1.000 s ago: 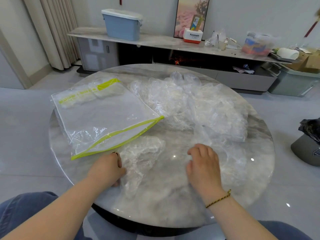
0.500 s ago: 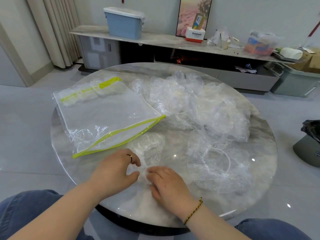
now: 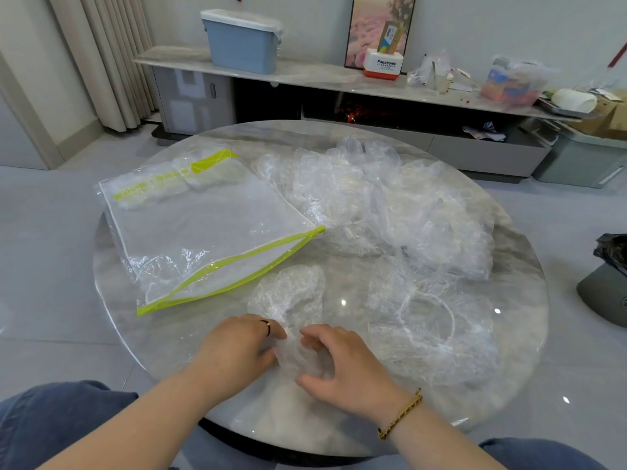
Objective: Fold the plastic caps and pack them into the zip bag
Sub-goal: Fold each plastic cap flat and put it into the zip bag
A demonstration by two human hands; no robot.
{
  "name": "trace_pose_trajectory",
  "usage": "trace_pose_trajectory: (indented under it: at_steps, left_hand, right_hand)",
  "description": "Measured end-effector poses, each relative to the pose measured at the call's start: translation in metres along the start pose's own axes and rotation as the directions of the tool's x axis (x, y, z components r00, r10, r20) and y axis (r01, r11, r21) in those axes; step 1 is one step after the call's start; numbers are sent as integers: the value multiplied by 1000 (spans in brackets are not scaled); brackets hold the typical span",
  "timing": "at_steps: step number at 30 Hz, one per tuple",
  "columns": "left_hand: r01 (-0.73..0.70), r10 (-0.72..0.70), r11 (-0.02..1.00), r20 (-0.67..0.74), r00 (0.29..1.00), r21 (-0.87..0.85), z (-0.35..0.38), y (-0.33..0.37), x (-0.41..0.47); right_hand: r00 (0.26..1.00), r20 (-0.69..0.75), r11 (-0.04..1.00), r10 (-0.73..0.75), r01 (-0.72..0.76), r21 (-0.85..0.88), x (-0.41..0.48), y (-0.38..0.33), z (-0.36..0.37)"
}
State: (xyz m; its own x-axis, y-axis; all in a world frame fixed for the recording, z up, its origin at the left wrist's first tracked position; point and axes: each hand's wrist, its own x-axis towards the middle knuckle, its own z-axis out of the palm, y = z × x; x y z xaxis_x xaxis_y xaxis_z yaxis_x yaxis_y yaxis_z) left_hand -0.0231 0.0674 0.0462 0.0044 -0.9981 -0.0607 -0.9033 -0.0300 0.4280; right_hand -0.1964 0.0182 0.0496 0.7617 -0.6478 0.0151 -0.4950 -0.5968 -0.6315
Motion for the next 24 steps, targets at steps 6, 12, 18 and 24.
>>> trace_pose_trajectory:
  at_steps: [6,12,18,24]
  left_hand:
    - [187,-212,945,-70,975,-269,1,-3,11]
    - [246,-275,953,-165,947,-176,1,4,17]
    - [292,-311,949,-194,930,-122,4,7,17]
    - [221,-228,974,-238,944,-56,4,8,19]
  right_hand:
    - [985,-100,988,139,-131,84,14,-1,2]
    - [894,-254,928,368,-335,166,29,11,8]
    - [899,-311,910,309,-375,-179,34,3,3]
    - [827,-540,933,-156,-57,-356,32,5,10]
